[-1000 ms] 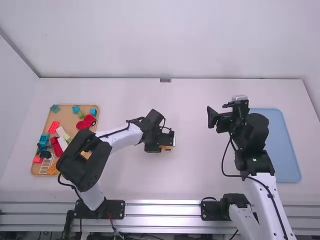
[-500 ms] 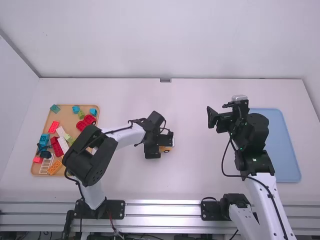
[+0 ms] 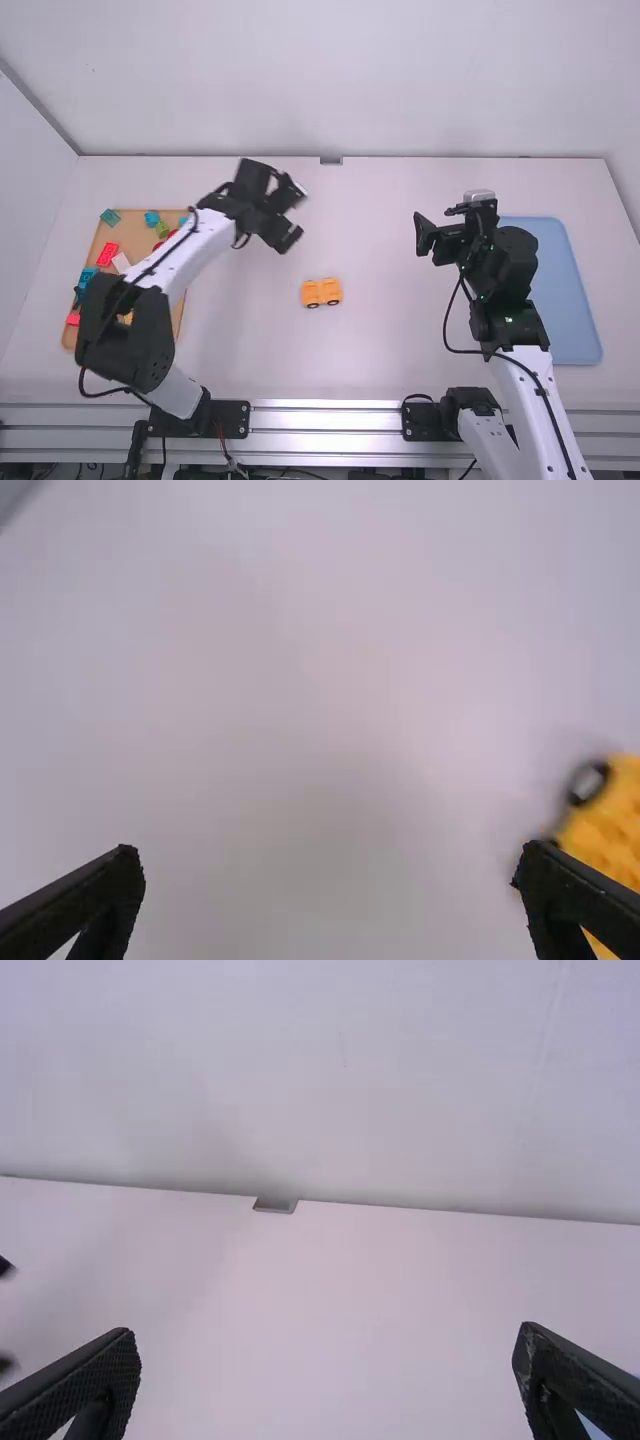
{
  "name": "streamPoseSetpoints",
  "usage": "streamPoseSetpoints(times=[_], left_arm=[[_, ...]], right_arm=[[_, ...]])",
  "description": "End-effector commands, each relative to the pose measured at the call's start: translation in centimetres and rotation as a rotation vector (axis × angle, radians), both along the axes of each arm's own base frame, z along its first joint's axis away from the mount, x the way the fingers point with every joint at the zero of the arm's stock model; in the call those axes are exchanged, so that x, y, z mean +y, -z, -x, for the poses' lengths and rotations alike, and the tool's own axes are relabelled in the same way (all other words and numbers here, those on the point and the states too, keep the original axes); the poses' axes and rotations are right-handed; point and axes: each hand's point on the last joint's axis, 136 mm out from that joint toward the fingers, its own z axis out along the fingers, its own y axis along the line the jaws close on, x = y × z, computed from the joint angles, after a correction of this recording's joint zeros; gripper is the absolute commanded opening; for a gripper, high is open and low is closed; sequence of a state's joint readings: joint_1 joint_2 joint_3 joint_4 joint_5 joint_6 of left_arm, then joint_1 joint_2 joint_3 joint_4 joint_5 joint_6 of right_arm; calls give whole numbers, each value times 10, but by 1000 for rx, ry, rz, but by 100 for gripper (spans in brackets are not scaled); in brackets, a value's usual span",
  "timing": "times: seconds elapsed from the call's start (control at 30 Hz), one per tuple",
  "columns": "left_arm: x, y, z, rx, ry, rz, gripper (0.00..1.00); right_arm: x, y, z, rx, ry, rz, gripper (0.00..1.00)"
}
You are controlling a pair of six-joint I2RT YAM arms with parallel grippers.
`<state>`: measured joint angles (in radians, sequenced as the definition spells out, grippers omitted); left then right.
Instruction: Assemble lego blocks to make yellow taxi
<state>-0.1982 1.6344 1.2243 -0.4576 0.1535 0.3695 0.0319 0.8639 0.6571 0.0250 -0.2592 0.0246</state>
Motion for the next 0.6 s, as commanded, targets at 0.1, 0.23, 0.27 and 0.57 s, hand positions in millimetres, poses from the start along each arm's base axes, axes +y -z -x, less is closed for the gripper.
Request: streamPoseSetpoints(times=[0.1,0.23,0.27,0.57], left_arm=[[118,-27,6,106,-818,363,99],[192,-15,48,226,-1327,498,99],[208,-11,59,241,-1436,505,99],[290,23,160,305,-2238,543,99]], right_arm=[[2,-23,-1,-55,-10,-10,98],[11,-27,0,-73,-37,-11,98],[14,-28,1,-76,-47,-11,98],[33,-25,-4,-80,-100,-1,98]])
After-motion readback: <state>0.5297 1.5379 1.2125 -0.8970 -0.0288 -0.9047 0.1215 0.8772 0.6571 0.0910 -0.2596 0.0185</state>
